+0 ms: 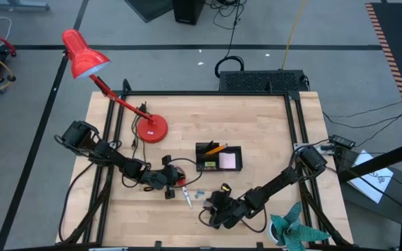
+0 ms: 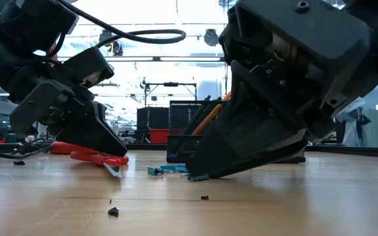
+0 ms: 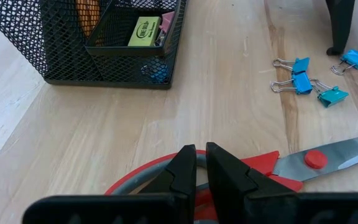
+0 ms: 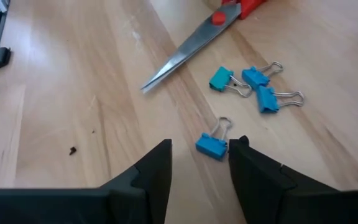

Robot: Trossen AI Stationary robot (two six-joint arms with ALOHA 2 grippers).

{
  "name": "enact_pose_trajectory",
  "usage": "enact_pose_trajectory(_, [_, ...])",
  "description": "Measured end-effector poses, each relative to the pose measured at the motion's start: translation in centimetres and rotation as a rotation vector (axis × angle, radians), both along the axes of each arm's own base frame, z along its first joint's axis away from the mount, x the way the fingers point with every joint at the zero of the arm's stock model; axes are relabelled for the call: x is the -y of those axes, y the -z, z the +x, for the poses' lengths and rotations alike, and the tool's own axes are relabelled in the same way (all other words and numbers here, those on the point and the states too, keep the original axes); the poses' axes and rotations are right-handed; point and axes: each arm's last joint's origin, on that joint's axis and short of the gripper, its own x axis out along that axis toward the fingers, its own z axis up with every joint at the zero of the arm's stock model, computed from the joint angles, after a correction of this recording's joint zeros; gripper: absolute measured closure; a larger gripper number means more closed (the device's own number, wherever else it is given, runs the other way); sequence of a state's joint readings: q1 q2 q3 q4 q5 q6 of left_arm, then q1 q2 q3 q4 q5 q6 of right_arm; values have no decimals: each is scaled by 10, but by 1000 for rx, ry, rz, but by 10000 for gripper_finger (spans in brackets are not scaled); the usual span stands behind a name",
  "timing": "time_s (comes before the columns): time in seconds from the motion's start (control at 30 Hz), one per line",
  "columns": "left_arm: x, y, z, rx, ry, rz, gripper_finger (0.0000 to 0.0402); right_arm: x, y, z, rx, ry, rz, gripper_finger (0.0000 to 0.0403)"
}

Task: Pick and place office supplies into organizer
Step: Put the blue binder clip into the black desk organizer

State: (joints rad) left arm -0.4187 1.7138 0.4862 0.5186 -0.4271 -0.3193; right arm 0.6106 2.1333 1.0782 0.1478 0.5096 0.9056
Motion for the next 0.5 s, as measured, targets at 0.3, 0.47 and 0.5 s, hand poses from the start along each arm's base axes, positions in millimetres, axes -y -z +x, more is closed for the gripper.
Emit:
enact_pose_trajectory(0.3, [0,0,0,0,2,3,355,1,1,-1,-26,-43,-41,255])
enact_pose_trajectory(0.47, [0,0,0,0,1,2,355,3,2,-1,-29,-58,-101,255])
enact_pose_trajectory(0.5, [0,0,0,0,1,2,355,4,2,0,-31,-60,-105,255])
